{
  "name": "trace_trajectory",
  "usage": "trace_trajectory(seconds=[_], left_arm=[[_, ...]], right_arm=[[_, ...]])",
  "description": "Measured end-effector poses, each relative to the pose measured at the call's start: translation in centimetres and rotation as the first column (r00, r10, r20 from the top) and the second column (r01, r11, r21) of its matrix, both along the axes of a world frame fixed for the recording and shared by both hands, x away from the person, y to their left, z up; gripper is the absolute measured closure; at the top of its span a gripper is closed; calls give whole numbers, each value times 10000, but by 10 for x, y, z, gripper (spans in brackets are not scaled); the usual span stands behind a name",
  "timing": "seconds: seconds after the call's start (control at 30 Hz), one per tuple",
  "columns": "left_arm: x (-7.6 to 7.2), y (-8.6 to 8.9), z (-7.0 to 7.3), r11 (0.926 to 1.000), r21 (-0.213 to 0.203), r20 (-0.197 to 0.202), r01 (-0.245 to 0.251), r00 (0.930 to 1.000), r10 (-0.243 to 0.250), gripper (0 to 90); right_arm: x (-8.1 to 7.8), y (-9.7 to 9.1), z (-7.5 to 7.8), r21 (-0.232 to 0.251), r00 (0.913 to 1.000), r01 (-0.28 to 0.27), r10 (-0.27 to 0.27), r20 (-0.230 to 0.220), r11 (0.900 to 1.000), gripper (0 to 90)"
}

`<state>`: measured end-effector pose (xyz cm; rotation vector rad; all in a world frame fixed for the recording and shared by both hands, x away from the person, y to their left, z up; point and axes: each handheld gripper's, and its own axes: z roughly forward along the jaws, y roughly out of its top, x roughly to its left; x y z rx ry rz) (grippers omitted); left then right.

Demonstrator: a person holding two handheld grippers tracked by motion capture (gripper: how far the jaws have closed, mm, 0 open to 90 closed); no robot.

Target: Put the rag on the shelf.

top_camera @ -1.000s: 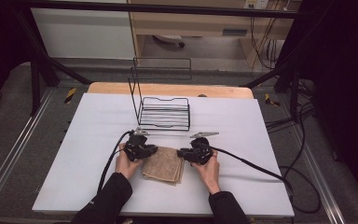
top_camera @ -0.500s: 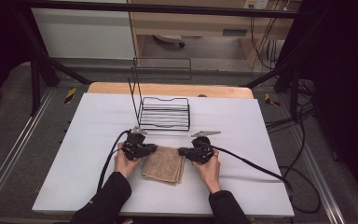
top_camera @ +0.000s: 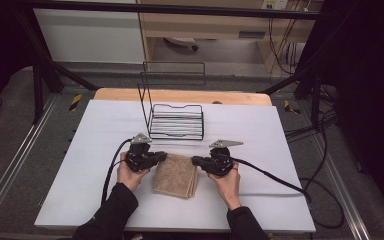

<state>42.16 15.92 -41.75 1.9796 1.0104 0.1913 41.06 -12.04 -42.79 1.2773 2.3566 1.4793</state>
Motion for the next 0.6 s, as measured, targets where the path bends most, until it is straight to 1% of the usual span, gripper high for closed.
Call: trace_trajectory(seconds=[0.1, 0.13, 0.23, 0.33, 0.37, 0.4, 0.43, 0.47, 0.53, 0.6], left_arm=[[-4, 1, 4, 10000, -13, 189, 22, 9998, -22, 832], [-7, 2, 7, 9998, -159, 217, 96, 9997, -92, 832], [-10, 3, 11, 9996, -252, 291, 152, 9995, -145, 833], [-16, 5, 17, 9994, -324, 494, 145, 9987, -129, 833], [-16, 5, 17, 9994, -324, 494, 145, 9987, -129, 833], [-19, 6, 21, 9993, -347, 615, 130, 9980, -109, 833], [-19, 6, 21, 9993, -347, 615, 130, 9980, -109, 834], [-21, 6, 25, 9990, -429, 747, 126, 9972, -93, 834], [-22, 6, 27, 9988, -465, 800, 140, 9967, -102, 834], [-26, 7, 32, 9982, -567, 957, 190, 9953, -135, 834]], right_arm=[[-2, -1, 3, 105, 10000, -47, 46, 64, 9999, 854], [-3, -2, 5, 191, 9999, -97, 94, 131, 9998, 854], [-5, -3, 8, 274, 9998, -123, 118, 182, 9995, 855], [-8, -3, 15, 217, 9987, -230, 220, 452, 9995, 856], [-9, -3, 17, 231, 9983, -251, 239, 526, 9994, 855], [-10, -3, 19, 268, 9979, -262, 246, 593, 9993, 855], [-11, -2, 22, 275, 9977, -273, 255, 635, 9992, 855], [-12, -3, 24, 263, 9969, -303, 283, 732, 9992, 856], [-13, -4, 29, 298, 9956, -336, 309, 880, 9990, 856], [-15, -5, 34, 345, 9945, -330, 293, 1010, 9989, 856]])
